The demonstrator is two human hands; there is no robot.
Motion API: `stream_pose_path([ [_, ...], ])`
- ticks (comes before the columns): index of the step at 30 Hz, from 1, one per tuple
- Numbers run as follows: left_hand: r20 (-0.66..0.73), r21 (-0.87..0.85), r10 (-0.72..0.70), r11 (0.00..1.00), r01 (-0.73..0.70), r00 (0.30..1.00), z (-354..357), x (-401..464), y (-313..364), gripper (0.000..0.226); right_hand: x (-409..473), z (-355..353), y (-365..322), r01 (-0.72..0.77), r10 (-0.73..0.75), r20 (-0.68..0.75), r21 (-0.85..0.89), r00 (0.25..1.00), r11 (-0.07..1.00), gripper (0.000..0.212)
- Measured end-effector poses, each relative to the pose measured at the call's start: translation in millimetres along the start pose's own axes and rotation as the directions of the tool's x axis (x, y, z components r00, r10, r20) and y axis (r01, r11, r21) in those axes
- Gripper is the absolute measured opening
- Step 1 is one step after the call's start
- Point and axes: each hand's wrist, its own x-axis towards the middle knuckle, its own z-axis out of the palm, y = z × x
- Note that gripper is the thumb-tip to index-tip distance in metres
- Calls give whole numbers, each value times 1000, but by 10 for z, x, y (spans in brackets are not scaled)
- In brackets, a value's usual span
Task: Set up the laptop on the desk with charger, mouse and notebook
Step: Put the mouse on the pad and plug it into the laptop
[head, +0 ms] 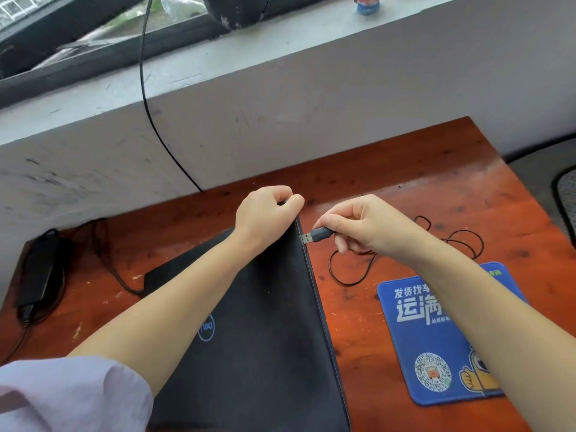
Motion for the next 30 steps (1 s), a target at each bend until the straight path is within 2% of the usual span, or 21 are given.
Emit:
stream_pose_path([
  [4,-1,2,-8,1000,8,1000,-1,2,15,33,1,-7,-64,7,-9,-19,-126,1000,992,21],
  [9,-7,1,-19,1000,19,1000,6,7,9,33,-45,27,-104,100,-130,-80,-302,988,948,7],
  [13,-6,14,-16,1000,16,1000,-10,8,3,31,-158,61,-67,202,-241,-40,-422,970,884,16],
  [16,-7,18,-18,1000,18,1000,-8,13,7,30,-163,79,-53,233,-288,-45,-474,956,849,17],
  [20,-3,10,-5,1000,5,1000,-3,14,3,33,-113,72,-64,199,-280,-59,-565,958,800,19],
  [25,-5,6,4,1000,-4,1000,8,19,-7,35,-114,107,-29,189,-284,-72,-590,956,785,20],
  [30,-12,8,-1,1000,1,1000,19,29,-14,37,-122,147,-6,262,-381,-57,-631,923,730,18],
])
